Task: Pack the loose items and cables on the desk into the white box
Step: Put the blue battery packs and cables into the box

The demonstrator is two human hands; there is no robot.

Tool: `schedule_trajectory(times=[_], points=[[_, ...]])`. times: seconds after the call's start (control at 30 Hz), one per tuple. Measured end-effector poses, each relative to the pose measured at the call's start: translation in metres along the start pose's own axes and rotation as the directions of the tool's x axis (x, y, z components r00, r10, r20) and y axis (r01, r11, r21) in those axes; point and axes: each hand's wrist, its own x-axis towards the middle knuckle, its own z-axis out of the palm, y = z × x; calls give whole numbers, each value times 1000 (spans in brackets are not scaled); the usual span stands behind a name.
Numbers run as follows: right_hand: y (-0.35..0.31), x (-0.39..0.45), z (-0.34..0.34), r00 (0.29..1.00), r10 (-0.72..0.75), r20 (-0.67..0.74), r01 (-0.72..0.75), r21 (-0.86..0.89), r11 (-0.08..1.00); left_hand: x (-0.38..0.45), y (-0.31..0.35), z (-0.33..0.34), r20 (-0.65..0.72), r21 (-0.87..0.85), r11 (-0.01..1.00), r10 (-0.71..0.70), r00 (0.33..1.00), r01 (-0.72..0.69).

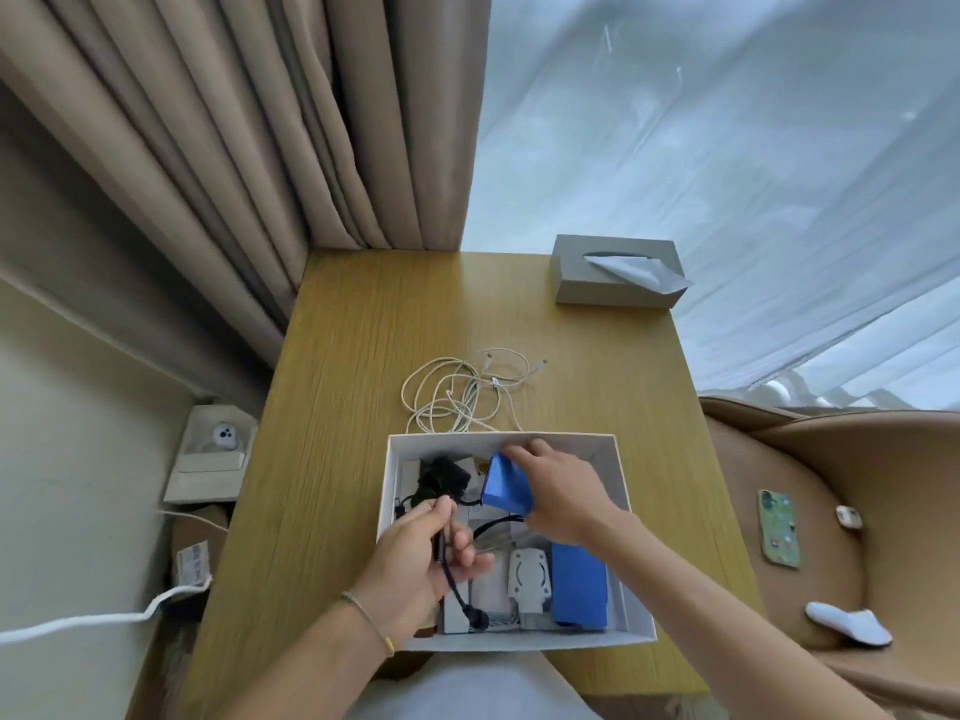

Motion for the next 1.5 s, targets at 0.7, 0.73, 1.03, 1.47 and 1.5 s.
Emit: schedule_trajectory(times=[0.7,0.73,1.03,1.47,1.5], points=[[15,2,40,983,-150,-105,132,-161,978,39,-54,-18,-2,972,-225,307,952,75],[15,1,39,982,-150,-115,132,-147,980,40,-54,-20,38,925,-368,341,939,97],[4,-4,1,915,-47,-400,78,63,995,38,-16,-6,299,783,-621,415,859,27],[-24,109,-48,989,145,27,-142,448,883,71,93,-4,293,955,-222,603,742,-197],[-29,117,-45,984,154,90,-178,444,878,72,96,-7,281,959,-206,600,749,-195]])
